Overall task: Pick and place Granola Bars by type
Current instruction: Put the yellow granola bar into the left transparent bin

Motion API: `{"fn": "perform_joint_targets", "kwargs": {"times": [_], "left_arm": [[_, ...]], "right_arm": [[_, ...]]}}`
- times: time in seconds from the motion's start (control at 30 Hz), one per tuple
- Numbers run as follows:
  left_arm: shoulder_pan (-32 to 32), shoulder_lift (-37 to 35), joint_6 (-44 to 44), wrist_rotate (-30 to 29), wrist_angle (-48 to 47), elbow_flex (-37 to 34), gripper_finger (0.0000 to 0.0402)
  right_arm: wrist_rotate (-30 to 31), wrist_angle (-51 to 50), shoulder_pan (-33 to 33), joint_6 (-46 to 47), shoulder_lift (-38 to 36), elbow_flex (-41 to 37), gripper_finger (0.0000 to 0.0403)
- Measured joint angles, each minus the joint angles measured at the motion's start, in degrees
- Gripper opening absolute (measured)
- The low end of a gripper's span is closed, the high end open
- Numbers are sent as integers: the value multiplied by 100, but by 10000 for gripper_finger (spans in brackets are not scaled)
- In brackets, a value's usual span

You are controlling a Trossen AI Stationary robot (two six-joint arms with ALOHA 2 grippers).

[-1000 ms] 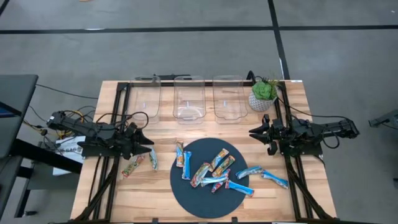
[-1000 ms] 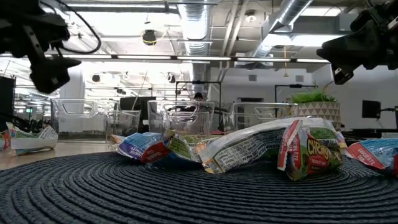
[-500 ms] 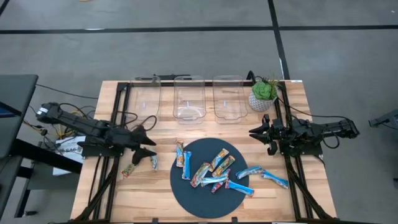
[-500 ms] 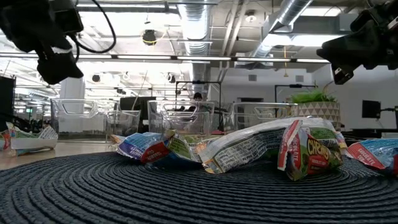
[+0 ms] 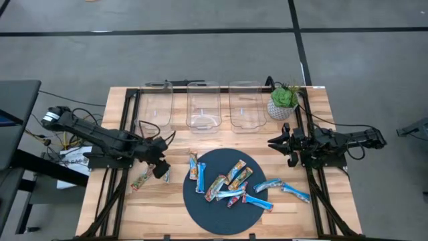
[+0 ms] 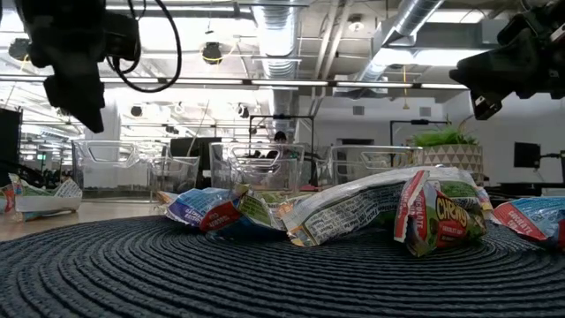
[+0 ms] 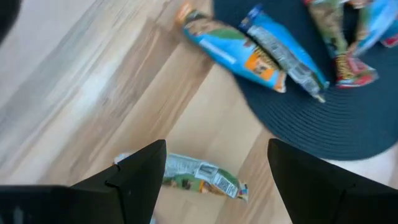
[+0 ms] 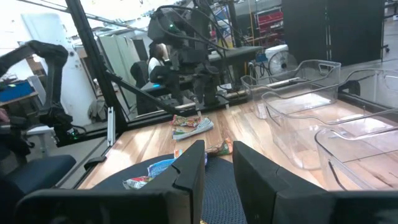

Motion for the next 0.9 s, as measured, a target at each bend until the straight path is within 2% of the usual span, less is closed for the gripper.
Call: {"fn": "perform_joint_targets", "kwargs": {"times": [0.17, 0.4, 0.63, 0.9], "left_arm": [[0, 381, -428, 260, -115, 202, 274], [0, 502, -807, 530, -328, 207, 274], [0, 500, -1283, 521, -902, 207, 274], [30, 500, -2235, 117, -1402, 207, 274]], "right_arm": [[0, 0, -2, 1, 0, 0, 77], [2, 0, -1, 1, 0, 0, 77], [2, -2, -2, 1, 0, 0, 77], [2, 0, -2, 1, 0, 0, 77]]}}
